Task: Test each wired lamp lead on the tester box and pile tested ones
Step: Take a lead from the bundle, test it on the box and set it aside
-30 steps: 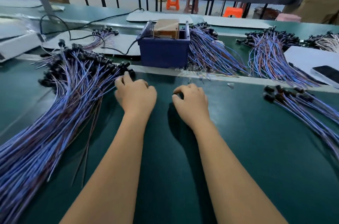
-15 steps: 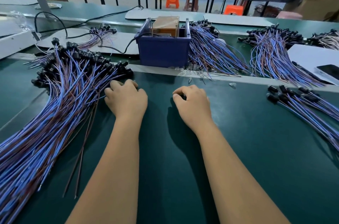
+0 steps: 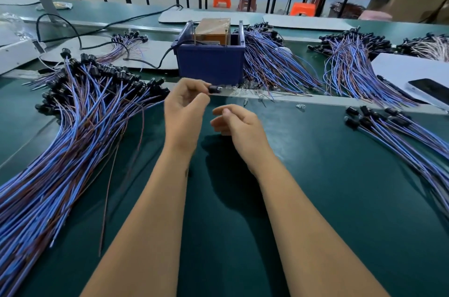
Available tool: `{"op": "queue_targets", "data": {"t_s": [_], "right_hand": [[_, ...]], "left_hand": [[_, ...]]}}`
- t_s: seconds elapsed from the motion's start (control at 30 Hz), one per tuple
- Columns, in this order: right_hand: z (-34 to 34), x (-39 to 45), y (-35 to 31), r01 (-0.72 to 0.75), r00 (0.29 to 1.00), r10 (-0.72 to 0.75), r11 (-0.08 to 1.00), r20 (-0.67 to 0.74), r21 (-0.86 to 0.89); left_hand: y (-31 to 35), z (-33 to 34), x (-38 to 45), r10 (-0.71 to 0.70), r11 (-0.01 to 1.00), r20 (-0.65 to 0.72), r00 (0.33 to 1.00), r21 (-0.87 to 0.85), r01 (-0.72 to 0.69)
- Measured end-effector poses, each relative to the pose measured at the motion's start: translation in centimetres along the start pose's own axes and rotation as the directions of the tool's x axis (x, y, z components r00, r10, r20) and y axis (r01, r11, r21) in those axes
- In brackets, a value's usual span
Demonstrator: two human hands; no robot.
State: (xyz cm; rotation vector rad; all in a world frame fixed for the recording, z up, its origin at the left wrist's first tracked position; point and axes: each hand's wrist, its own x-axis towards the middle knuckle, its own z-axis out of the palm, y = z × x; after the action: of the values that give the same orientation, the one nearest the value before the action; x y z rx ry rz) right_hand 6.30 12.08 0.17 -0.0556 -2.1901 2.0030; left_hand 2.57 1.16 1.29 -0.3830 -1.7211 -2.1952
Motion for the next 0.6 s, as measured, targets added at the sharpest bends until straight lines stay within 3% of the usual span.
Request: {"op": "queue_targets", "data": {"t_s": [0.13,0.27,0.37,0.47,0.6], "right_hand": [[-1.4,0.7,-0.7,-0.192,0.981,0.167,0.914,0.1,0.359],[-3.2,0.8,-0.5,-0.253,0.961,0.176,0.867,0.211,0.43],[-3.1,1.0,-0.2,-0.175,0.983,0.124,0.868,0.139,0.465],[-2.9,1.4,0.0,-0.148,0.985,0.172,0.847,0.0,0.51],[-3.0,1.4,0.5,-0.115,0.984,0.168,0.844,-0.055,0.524]], "left_hand": [[0.2,1.8,-1.1,-0.136,0.91,0.301,0.944,-0.338,0.239],[0.6,2.8,-1.9,-0.218,0.873,0.509,0.833,-0.281,0.4],[0.8,2.8,-2.1,-0.275,0.895,0.531,0.802,-0.164,0.415],[0.7,2.8,-2.4,-0.319,0.905,0.48,0.817,-0.101,0.412],[0.5,3.0,-2.6,-0.347,0.905,0.457,0.819,-0.068,0.421]]}}
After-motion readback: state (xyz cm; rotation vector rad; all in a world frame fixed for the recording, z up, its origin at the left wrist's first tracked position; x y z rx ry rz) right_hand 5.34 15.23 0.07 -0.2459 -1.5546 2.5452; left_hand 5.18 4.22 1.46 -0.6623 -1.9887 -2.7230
